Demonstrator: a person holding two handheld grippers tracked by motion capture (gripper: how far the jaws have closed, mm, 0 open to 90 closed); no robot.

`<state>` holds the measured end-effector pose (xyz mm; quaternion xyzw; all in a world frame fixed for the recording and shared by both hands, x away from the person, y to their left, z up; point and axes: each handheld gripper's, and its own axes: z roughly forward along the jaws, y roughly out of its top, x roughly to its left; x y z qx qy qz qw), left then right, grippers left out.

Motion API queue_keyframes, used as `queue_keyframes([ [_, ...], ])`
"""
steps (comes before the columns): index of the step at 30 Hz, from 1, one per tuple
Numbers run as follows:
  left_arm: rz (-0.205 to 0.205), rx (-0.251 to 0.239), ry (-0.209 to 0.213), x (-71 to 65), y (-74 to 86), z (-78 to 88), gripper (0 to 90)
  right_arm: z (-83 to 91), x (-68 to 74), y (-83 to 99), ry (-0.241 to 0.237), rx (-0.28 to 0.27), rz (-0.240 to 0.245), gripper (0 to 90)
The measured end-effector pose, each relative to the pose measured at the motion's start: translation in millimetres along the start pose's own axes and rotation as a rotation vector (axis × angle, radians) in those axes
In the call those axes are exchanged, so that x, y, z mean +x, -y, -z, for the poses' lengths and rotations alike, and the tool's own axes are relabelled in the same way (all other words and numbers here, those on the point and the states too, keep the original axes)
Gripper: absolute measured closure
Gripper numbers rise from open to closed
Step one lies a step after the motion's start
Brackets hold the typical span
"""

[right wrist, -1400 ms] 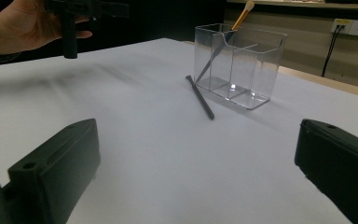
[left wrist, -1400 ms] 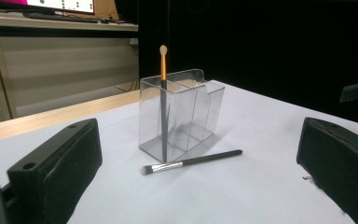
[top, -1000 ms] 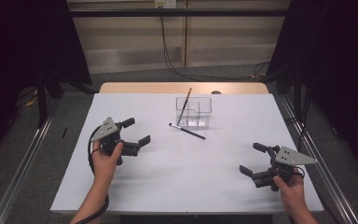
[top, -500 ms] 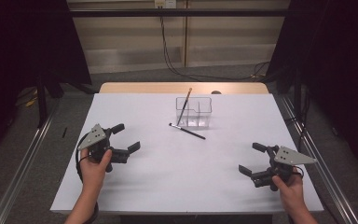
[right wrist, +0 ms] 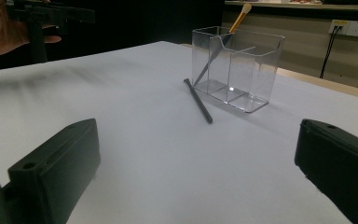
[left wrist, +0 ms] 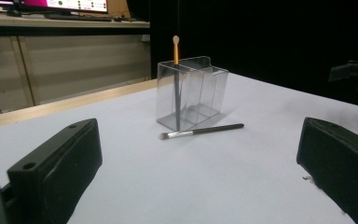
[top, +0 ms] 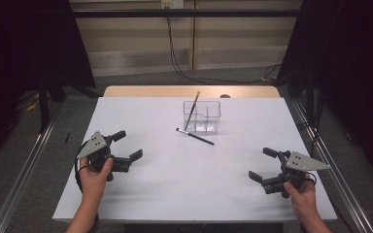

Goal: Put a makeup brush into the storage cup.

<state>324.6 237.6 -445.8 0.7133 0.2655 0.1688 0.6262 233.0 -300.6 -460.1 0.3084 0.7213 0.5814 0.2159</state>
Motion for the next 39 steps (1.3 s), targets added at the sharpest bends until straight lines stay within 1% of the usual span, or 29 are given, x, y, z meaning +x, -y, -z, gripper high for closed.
queue_keyframes([
  [8,0.0,-0.003,-0.006,1.1,1.0,7.3,0.0,-0.2,-0.3,-0.3,0.0,-0.001,0.001,0.0],
  [10,-0.003,0.007,-0.01,1.2,2.2,8.9,0.0,-0.4,-0.4,-0.4,-0.001,-0.001,0.0,0.0],
  [14,0.005,0.002,-0.013,2.1,4.2,11.7,0.0,-1.8,-1.0,-0.5,-0.003,-0.001,-0.001,0.0],
  [16,0.002,-0.001,-0.012,1.7,4.6,12.7,0.0,-2.8,-0.9,-0.2,-0.007,0.001,-0.004,0.0],
  [17,-0.01,0.005,-0.009,1.6,4.9,14.6,0.0,-3.2,-0.8,-0.3,-0.009,0.002,-0.004,0.0],
  [21,-0.014,0.004,-0.014,0.9,6.0,18.1,0.0,-4.2,-0.9,-0.9,-0.013,-0.001,-0.002,0.0],
  [25,-0.01,0.0,-0.016,0.1,7.6,20.8,0.0,-5.1,-1.7,-1.2,-0.014,-0.001,-0.003,0.0],
  [27,-0.015,0.008,-0.018,-0.2,8.9,23.2,0.0,-5.6,-1.8,-1.3,-0.013,-0.002,-0.002,0.0],
  [29,-0.008,0.009,-0.018,-0.4,10.4,25.1,0.0,-7.1,-2.2,-1.9,-0.017,-0.002,-0.003,0.0],
  [30,-0.014,0.013,-0.023,-0.3,11.1,26.5,0.0,-7.1,-2.2,-1.9,-0.017,-0.002,-0.003,0.0],
  [31,-0.007,0.013,-0.02,-0.5,12.0,27.3,0.0,-7.6,-2.3,-2.2,-0.017,-0.002,-0.003,0.0],
  [33,-0.017,0.022,-0.024,-0.6,13.3,29.5,0.0,-8.8,-2.3,-2.8,-0.016,-0.005,-0.002,0.0],
  [35,-0.009,0.02,-0.021,-2.0,14.5,30.9,0.0,-10.6,-2.7,-3.7,-0.02,-0.005,0.0,0.0],
  [36,-0.017,0.021,-0.022,-1.8,14.6,32.2,0.0,-11.3,-2.6,-4.0,-0.02,-0.006,0.001,0.0],
  [39,-0.012,0.015,-0.024,-3.1,15.3,37.9,0.0,-13.4,-2.6,-5.1,-0.023,-0.006,0.006,0.0],
])
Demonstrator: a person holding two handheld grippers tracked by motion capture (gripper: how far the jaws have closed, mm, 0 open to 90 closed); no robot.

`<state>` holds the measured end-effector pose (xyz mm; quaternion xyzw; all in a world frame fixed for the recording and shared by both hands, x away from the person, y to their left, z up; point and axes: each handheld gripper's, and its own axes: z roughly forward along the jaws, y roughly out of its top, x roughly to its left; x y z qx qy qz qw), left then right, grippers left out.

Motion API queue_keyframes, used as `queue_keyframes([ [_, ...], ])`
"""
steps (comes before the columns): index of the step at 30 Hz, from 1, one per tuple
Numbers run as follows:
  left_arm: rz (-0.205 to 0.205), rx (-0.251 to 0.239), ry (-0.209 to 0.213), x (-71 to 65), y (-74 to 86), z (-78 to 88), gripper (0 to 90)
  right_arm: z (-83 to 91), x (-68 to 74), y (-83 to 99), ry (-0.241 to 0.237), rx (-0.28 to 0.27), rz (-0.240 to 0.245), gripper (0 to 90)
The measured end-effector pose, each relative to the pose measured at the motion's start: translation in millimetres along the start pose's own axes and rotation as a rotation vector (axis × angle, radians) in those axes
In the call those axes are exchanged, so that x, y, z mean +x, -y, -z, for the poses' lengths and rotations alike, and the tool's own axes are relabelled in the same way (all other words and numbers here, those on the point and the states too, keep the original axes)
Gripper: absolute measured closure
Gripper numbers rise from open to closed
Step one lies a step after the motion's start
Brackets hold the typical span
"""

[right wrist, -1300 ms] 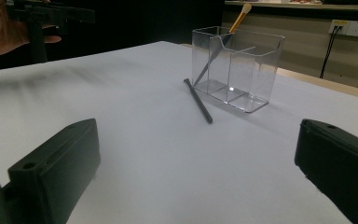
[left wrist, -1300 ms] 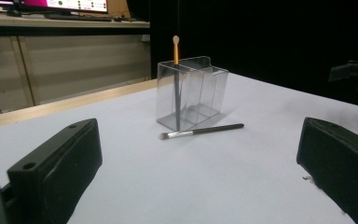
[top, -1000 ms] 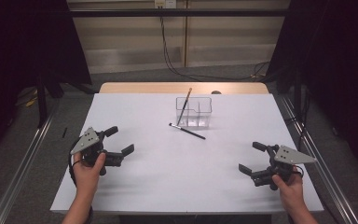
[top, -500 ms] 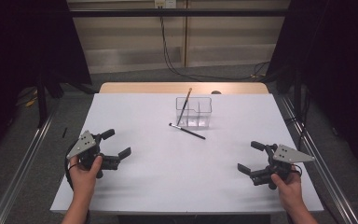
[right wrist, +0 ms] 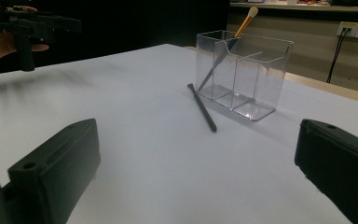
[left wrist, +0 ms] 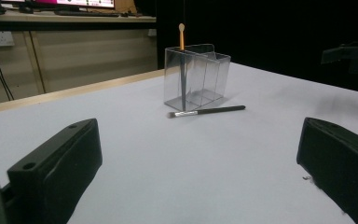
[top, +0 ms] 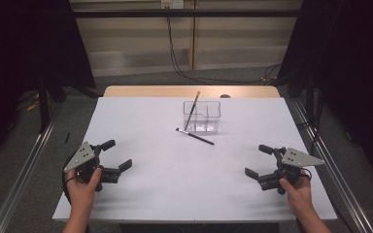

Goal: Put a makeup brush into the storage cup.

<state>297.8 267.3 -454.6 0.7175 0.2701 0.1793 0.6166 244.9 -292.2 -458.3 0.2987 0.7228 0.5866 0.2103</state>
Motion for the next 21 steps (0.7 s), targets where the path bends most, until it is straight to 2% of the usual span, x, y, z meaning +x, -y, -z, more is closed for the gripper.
queue_keyframes([
  [8,-0.001,0.007,-0.006,-2.9,2.3,6.7,0.0,-4.1,-2.7,-3.2,0.007,-0.01,-0.001,0.0],
  [14,0.008,-0.004,-0.011,-2.3,3.6,13.1,0.0,-9.8,-6.2,-8.7,0.043,-0.007,-0.015,0.0],
  [18,0.025,-0.01,-0.007,-2.1,5.3,15.3,0.0,-20.9,-6.1,-12.3,0.047,0.007,-0.017,0.0],
  [21,0.022,-0.007,-0.007,-2.0,5.5,16.0,0.0,-28.6,-4.4,-13.0,0.039,0.018,-0.008,0.0],
])
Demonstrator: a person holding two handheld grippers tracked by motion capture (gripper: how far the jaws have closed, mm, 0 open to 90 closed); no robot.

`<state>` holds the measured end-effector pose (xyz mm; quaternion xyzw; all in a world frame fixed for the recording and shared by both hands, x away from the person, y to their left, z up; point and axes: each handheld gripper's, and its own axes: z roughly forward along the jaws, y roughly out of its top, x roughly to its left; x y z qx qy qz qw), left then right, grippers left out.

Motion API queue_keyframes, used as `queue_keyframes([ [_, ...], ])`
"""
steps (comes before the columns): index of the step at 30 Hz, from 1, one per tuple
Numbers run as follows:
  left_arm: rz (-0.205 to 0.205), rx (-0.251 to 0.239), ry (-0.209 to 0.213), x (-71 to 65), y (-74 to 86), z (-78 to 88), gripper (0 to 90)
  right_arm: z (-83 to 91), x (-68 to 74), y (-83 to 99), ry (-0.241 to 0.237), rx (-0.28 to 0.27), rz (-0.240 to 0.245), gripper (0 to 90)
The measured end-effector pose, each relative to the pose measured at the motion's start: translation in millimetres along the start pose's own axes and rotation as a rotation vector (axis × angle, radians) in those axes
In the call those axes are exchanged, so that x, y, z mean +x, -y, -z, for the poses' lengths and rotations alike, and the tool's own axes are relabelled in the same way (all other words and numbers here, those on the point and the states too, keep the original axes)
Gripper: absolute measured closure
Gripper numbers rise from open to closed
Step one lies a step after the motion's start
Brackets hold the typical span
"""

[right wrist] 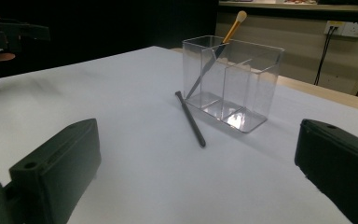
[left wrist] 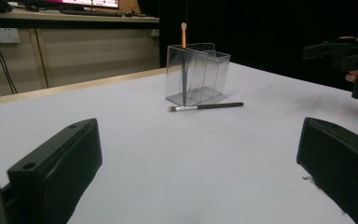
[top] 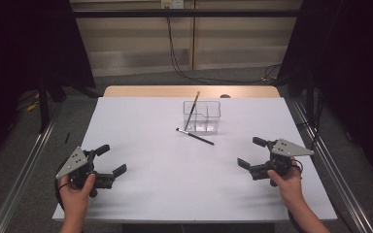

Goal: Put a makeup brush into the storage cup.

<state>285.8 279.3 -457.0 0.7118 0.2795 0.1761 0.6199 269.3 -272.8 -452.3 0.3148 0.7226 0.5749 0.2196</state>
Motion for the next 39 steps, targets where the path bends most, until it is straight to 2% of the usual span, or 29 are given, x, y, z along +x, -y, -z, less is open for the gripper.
queue_keyframes([
  [9,0.0,-0.009,-0.002,0.3,-0.4,2.7,0.0,-14.3,0.4,-7.1,-0.006,0.004,0.001,0.0],
  [11,-0.001,-0.008,-0.004,0.3,-0.1,2.9,0.0,-15.7,0.5,-8.8,0.001,0.009,0.008,0.0],
  [23,-0.005,-0.008,-0.015,-1.4,-0.5,5.6,0.0,-21.0,1.7,-16.2,-0.022,-0.018,0.008,0.0],
  [30,-0.011,-0.009,-0.008,-2.0,-1.4,3.6,0.0,-25.9,3.7,-22.3,-0.032,-0.031,0.013,0.0],
  [39,-0.013,-0.006,-0.001,-0.3,-0.6,3.6,0.0,-44.1,8.5,-25.2,-0.048,-0.029,0.006,0.0],
])
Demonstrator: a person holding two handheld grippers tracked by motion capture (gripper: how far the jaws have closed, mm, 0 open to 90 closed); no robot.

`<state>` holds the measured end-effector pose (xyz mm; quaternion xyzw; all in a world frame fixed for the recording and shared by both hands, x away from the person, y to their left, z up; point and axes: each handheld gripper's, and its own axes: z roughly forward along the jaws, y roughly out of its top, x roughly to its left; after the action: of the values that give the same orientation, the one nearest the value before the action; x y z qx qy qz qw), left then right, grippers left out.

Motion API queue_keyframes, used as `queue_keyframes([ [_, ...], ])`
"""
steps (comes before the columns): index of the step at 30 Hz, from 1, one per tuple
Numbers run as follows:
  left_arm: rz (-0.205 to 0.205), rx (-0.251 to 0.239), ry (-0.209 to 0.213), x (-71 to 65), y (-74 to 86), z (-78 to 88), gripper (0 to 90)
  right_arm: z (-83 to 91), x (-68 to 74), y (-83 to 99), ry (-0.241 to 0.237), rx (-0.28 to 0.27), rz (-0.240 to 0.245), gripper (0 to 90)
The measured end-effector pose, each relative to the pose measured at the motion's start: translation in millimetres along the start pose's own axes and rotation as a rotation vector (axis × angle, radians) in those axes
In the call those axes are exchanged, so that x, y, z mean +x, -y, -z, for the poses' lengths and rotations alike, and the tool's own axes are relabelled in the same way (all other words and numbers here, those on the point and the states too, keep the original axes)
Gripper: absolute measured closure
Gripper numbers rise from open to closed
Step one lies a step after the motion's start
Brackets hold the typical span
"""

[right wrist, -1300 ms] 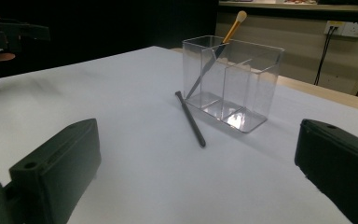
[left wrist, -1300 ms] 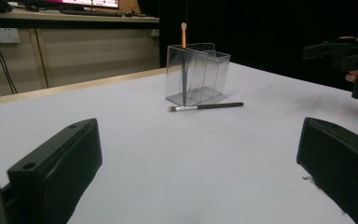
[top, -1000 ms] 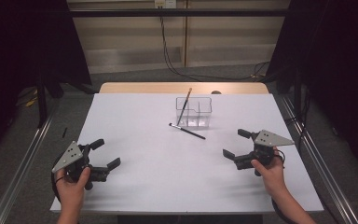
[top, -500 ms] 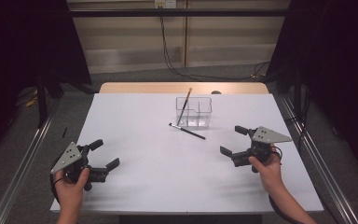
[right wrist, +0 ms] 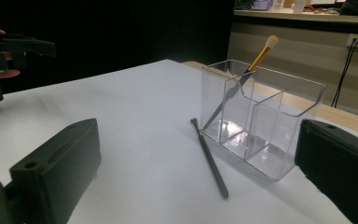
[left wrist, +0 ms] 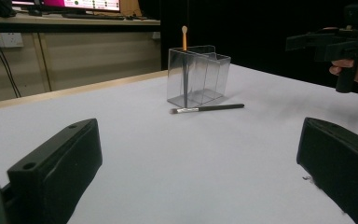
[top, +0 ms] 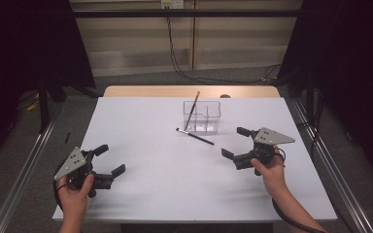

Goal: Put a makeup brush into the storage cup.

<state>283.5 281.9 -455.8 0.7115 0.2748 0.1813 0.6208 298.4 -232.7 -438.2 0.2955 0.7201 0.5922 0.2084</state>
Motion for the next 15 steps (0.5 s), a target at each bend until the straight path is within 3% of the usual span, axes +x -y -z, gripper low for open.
queue_keyframes([
  [15,0.0,0.019,0.001,-1.5,1.3,-1.9,0.0,-20.0,7.5,-3.6,-0.034,0.015,0.001,0.0],
])
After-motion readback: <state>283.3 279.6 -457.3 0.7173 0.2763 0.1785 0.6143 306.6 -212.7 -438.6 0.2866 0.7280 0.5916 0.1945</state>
